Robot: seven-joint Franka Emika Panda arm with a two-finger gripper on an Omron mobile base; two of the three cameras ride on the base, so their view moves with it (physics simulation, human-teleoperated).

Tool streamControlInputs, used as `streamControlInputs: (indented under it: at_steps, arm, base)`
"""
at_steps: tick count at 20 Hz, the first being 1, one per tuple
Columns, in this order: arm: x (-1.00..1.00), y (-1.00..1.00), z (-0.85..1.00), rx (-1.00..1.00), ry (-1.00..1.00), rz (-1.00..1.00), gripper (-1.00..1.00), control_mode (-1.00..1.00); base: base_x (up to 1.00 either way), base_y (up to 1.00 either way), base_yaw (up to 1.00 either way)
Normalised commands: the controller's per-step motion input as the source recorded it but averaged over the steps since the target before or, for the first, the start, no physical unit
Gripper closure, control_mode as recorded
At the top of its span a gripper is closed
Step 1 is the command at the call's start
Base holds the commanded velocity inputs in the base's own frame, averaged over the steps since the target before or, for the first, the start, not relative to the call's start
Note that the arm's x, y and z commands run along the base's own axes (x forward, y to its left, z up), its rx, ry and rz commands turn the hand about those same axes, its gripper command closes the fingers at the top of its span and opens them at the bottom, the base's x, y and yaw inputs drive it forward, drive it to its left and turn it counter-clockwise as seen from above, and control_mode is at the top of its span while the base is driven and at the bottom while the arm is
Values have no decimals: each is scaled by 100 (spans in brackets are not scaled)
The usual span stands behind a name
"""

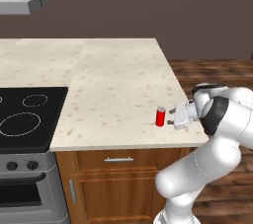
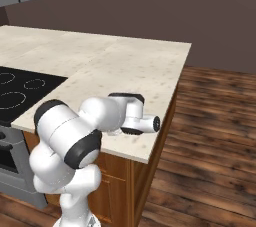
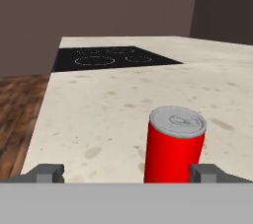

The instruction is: Pick the can, can from the counter and place them in the open cabinet.

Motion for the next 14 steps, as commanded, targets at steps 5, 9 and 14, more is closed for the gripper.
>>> streamControlInputs:
  at_steps: [5, 9, 14]
  arm:
    - [1, 5, -4, 0, 0, 0, -100, -100]
    - [1, 6, -3, 0, 0, 0, -100, -100]
    - [3, 4, -5, 0, 0, 0, -100, -100]
  base:
    - [0, 0, 0]
    - [0, 0, 0]
    - [0, 0, 0]
